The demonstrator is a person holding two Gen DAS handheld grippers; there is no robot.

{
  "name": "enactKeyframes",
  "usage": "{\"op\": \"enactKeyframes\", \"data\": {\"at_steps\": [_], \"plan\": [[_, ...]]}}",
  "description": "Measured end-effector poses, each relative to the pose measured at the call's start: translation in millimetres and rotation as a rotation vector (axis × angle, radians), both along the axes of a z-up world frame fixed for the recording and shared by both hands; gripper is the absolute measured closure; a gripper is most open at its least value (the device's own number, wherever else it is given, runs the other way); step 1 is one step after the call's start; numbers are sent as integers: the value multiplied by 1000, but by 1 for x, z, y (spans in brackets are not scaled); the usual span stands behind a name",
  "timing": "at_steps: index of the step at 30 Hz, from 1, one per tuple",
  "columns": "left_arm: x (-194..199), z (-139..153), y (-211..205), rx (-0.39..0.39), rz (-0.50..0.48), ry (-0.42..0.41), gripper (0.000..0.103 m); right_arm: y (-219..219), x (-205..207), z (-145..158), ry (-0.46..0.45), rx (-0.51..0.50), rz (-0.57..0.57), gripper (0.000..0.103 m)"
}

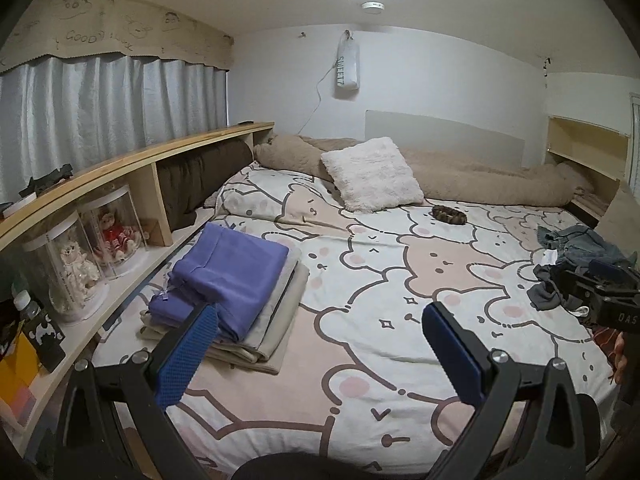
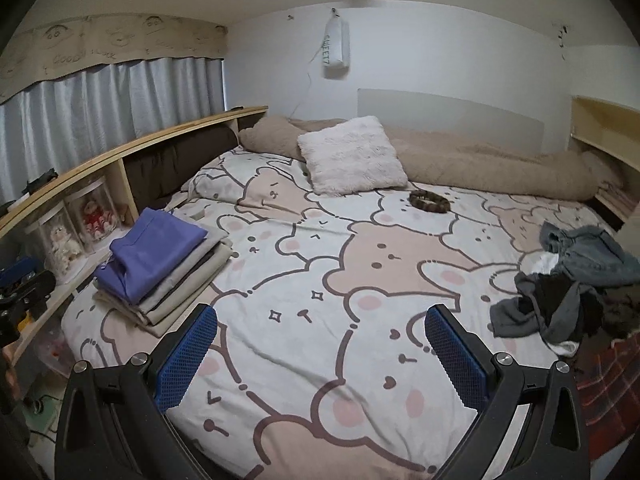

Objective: Fold clothes

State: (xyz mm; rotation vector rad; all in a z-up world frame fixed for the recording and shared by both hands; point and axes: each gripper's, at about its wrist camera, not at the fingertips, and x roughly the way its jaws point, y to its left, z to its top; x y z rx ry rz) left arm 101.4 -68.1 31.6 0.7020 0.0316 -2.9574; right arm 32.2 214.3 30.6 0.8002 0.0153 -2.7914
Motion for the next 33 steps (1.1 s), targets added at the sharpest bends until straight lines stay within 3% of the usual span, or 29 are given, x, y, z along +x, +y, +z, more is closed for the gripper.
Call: {"op": "enactKeyframes", "data": {"at_steps": [33], "plan": [[1,-7,3,8,-22,-18,0,-10,2,0,3,101,15,0]]}}
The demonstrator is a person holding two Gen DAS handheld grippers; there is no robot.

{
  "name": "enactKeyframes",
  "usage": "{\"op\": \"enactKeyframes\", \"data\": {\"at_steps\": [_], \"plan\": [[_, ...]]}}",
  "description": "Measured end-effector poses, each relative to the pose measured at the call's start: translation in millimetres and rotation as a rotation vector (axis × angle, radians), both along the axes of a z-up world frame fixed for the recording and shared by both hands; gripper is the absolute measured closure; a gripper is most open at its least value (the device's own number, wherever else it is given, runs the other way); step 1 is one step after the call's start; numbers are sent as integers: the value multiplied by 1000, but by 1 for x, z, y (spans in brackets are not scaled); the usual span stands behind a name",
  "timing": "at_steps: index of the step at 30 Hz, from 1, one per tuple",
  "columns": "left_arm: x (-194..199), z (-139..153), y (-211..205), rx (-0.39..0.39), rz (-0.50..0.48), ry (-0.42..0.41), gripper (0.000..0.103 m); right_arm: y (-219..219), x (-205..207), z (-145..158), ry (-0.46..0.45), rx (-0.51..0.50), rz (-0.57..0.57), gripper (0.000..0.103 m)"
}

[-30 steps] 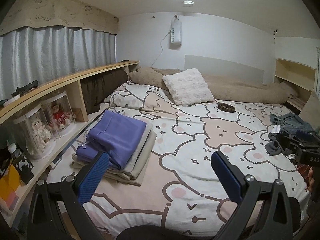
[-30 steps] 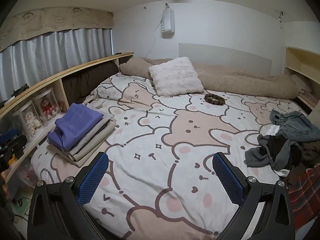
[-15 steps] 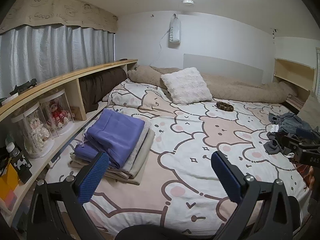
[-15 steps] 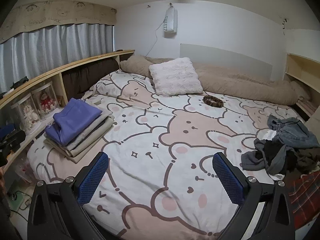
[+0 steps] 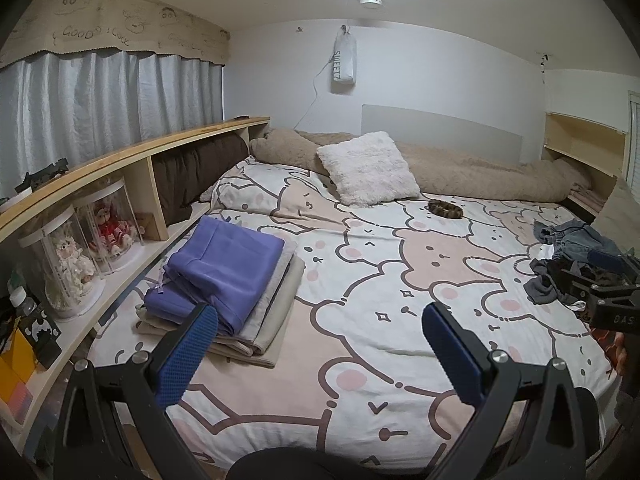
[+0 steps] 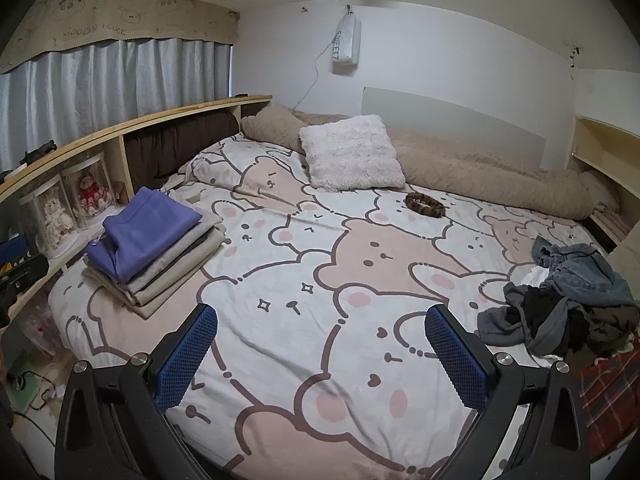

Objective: Fold clothes

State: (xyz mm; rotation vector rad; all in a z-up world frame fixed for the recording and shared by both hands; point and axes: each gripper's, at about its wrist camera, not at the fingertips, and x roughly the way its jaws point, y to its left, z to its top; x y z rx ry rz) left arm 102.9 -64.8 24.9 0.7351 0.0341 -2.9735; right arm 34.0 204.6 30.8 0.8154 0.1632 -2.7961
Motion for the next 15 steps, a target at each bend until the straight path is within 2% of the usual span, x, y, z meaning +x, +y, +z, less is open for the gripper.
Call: {"op": "enactKeyframes", "data": {"at_steps": [15], "plan": [[1,-2,2,-6,-7,-12,0,-2,1,-2,-14,17,4,0]]}}
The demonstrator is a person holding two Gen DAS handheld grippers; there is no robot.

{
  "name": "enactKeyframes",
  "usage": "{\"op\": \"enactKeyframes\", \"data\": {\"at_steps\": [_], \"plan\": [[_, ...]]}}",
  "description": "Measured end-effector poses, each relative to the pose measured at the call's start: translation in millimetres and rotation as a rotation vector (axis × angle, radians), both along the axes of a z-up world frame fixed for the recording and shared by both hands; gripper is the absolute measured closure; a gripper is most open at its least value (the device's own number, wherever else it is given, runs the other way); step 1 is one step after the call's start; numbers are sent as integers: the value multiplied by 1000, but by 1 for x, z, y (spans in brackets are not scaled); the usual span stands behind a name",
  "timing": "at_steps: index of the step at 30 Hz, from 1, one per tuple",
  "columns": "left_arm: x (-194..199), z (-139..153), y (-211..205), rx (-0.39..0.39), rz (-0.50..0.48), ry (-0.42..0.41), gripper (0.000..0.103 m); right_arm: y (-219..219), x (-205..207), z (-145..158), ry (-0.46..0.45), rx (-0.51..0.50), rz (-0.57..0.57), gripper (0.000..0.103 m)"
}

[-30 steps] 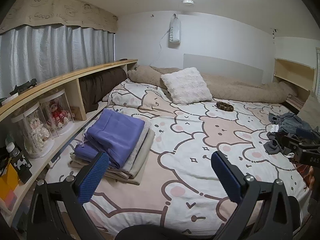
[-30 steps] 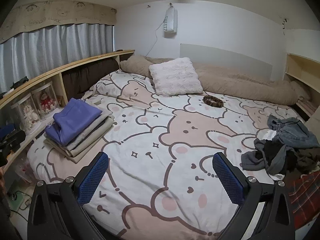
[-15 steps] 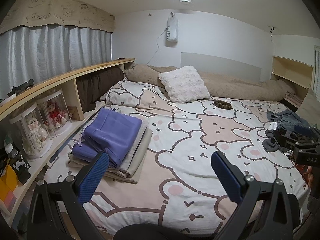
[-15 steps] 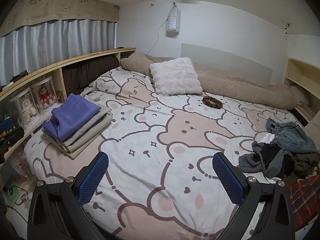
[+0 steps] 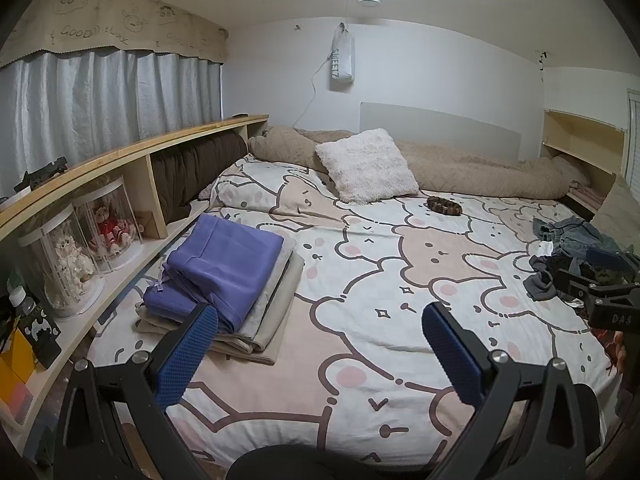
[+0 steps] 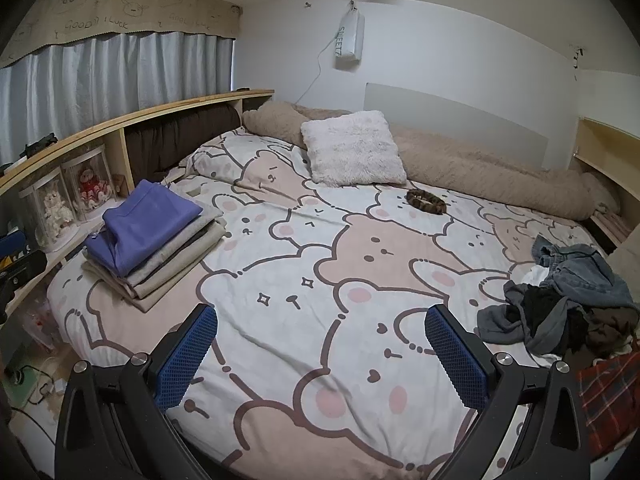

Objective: Fold clothes

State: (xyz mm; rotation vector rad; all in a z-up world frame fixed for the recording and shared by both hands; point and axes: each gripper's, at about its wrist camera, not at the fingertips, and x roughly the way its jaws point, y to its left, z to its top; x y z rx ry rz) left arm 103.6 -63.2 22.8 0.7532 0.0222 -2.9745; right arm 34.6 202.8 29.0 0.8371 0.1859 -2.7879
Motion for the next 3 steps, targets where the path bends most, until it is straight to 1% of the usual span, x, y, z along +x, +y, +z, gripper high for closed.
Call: {"op": "enactKeyframes", "data": {"at_steps": [3], "plan": [[1,0,2,-8,-3,0,0,0,0,0,0,1,0,0]]}}
